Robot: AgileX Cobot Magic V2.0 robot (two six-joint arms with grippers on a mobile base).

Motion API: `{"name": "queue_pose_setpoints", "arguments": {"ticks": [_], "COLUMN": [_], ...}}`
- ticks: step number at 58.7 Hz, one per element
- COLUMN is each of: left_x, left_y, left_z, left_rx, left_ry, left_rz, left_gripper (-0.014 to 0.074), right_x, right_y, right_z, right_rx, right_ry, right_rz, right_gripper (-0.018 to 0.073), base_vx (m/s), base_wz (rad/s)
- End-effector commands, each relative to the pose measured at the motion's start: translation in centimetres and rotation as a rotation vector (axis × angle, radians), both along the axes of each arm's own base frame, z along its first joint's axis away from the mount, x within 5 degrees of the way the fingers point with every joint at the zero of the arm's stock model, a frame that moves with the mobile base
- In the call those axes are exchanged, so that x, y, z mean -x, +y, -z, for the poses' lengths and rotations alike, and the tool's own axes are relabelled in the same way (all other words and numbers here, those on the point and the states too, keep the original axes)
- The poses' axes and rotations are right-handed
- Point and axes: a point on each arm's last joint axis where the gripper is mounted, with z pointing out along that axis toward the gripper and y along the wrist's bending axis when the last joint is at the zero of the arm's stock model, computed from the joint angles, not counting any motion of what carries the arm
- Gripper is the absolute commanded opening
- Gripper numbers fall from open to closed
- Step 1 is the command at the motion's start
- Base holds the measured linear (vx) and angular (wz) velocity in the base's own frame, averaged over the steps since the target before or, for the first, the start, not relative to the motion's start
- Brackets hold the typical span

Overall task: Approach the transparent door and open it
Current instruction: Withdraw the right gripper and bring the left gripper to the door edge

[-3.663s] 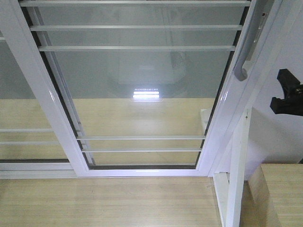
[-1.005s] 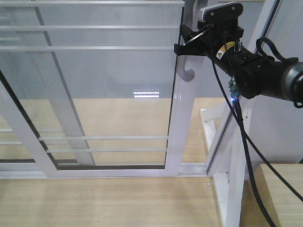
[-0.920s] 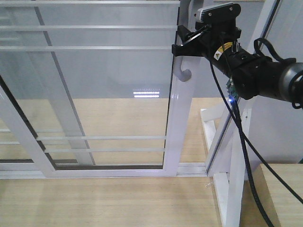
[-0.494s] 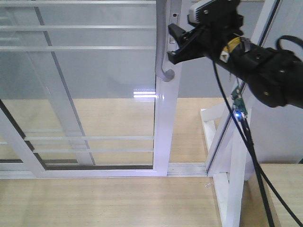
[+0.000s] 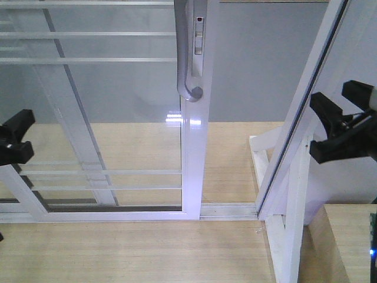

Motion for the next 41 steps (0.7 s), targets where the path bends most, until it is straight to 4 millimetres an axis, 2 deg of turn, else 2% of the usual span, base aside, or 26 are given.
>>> {"name": "queue_pose_setpoints", "arguments": {"ticks": [1, 11, 20, 31, 41], "left_x": [-1.3, -4.2, -8.9, -14.7, -18.3], "left_y": [-1.6, -5.4, -9.1, -12.4, -14.9], "left_z": [-2.0, -0.9, 0.4, 0.5, 0.2], "left_rx": [0.06, 0.08, 0.064, 0.077, 0.092], "left_ry": [-0.19, -0.239, -0.207, -0.234, -0.267], "left_rz": [0.056, 0.169, 0.221, 0.23, 0.243], "left_gripper": [0.0535, 0.0535, 0.0535, 0.0535, 0.0535], "right_x": [1.1, 1.9, 1.9, 1.9, 1.9], "right_y": [-0.4, -0.7, -0.7, -0.7, -0.7], "right_z": [-1.6, -1.7, -1.8, -1.8, -1.7], "right_rx": [-0.012, -0.007, -0.009, -0.009, -0.009], "right_ry": [-0.081, -0.069, -0.077, -0.077, -0.075], "right_rz": [0.006, 0.018, 0.016, 0.016, 0.017], "right_gripper": [0.0386, 0.0386, 0.0386, 0.0386, 0.0386], "base_vx": [0.0, 0.0, 0.0, 0.0, 0.0], "base_wz": [0.0, 0.0, 0.0, 0.0, 0.0]}}
